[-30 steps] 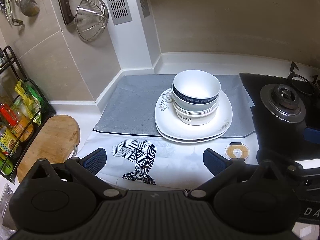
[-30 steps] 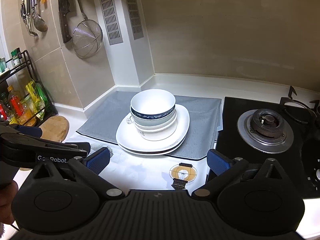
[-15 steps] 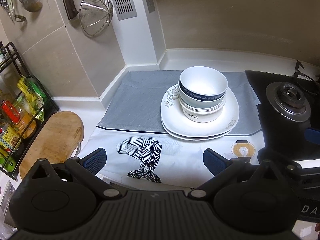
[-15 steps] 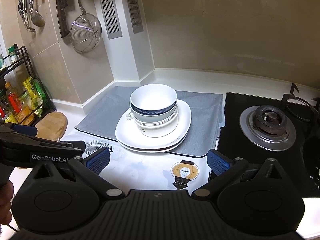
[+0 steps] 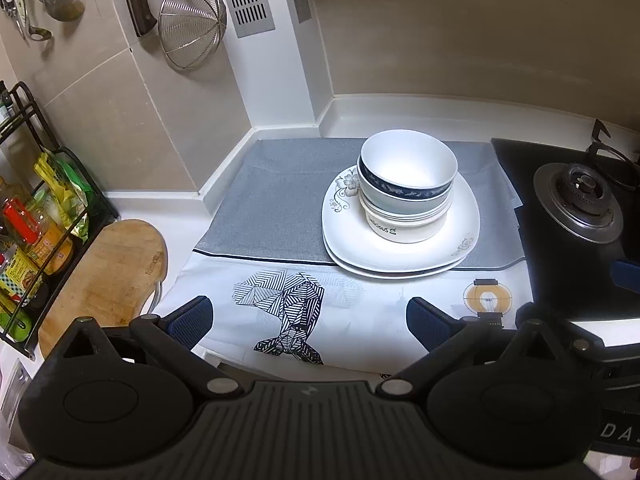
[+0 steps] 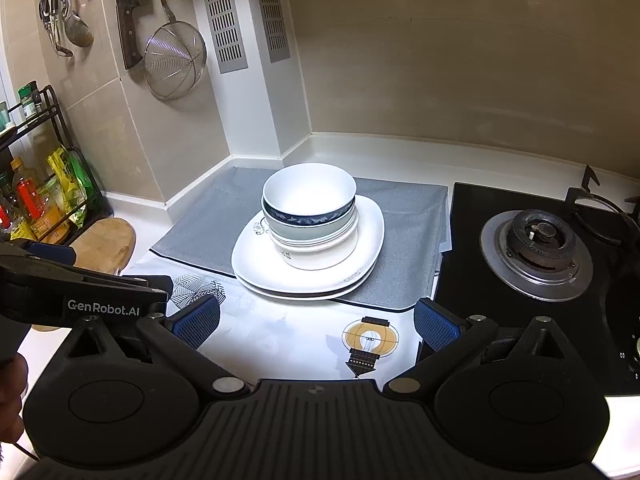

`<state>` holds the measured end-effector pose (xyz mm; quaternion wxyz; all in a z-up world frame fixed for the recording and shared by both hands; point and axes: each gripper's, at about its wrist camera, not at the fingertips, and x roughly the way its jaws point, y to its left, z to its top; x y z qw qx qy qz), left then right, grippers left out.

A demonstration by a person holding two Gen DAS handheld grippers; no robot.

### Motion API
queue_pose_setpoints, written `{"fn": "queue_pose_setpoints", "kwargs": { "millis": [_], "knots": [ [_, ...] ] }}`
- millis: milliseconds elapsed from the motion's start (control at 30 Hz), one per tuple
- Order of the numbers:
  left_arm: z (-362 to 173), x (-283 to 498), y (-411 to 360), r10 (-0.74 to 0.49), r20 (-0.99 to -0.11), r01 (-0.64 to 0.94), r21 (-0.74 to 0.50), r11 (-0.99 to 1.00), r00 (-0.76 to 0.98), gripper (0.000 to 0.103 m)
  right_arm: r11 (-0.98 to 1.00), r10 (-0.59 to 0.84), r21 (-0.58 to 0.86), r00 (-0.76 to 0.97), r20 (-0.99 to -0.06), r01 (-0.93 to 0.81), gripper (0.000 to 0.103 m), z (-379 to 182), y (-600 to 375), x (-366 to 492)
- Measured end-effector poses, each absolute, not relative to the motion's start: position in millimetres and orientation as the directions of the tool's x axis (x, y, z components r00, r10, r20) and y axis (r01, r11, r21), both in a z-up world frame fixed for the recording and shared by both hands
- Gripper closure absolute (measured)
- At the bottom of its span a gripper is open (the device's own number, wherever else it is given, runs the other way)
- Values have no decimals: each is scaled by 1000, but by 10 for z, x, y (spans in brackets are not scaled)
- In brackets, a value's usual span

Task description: Organize plates and bowls

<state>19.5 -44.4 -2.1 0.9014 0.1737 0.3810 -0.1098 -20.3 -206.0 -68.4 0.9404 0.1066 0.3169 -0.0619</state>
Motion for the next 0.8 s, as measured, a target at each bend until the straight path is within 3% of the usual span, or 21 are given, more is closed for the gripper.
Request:
{"fn": "queue_pose_setpoints", "kwargs": {
  "millis": [800],
  "knots": [
    [-23,208,-473,-61,-722,331,238,913,689,0,969,-52,162,794,-606,187,0,-681,-2052,-207]
  ]
}}
